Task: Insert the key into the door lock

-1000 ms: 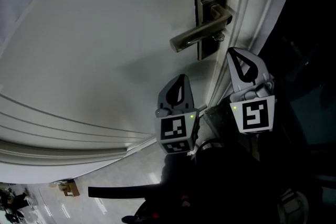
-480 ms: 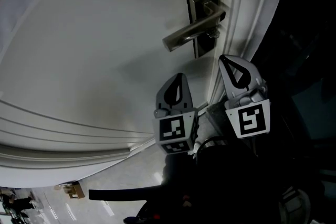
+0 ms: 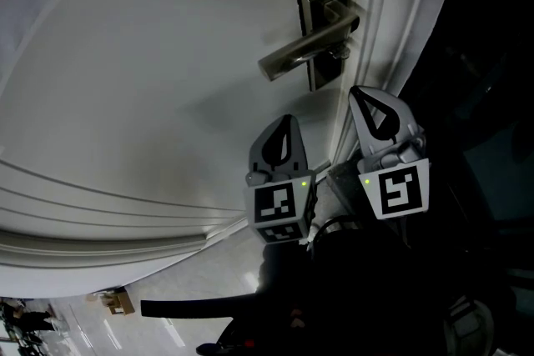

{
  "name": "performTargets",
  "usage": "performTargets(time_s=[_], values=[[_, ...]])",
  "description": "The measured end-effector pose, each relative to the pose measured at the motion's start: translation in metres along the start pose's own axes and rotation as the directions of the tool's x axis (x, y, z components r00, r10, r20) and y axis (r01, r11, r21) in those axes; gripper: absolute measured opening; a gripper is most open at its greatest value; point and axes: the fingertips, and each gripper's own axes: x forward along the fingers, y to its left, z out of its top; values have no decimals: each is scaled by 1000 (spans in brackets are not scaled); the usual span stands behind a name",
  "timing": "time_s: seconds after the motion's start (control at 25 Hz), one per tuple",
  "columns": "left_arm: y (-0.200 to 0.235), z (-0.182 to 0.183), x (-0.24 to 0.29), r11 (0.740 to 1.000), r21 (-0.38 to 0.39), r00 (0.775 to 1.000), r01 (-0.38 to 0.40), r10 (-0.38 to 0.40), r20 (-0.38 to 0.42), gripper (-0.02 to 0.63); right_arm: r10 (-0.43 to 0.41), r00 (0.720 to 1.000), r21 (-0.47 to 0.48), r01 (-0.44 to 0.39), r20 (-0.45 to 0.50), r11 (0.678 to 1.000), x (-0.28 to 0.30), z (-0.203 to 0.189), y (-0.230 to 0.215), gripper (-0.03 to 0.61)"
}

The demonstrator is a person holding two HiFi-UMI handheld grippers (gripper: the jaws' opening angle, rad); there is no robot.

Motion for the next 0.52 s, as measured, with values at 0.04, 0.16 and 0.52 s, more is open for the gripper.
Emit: performTargets(time_s=[0.04,0.16,0.52], values=[[0,0,0,1000,-3,1000,0,0,0,0,-1,1000,-2,1,0,1000,0,0,0,0],[0,0,1,1000,-3,1000,-2,2,3,0,-1,1000,-3,1,-1,1000,0,0,0,0],[-1,-1,3,1000,2,1000,1,-1,1,2,1,1000,-9,-1,6,1000,1,1,-1,0]])
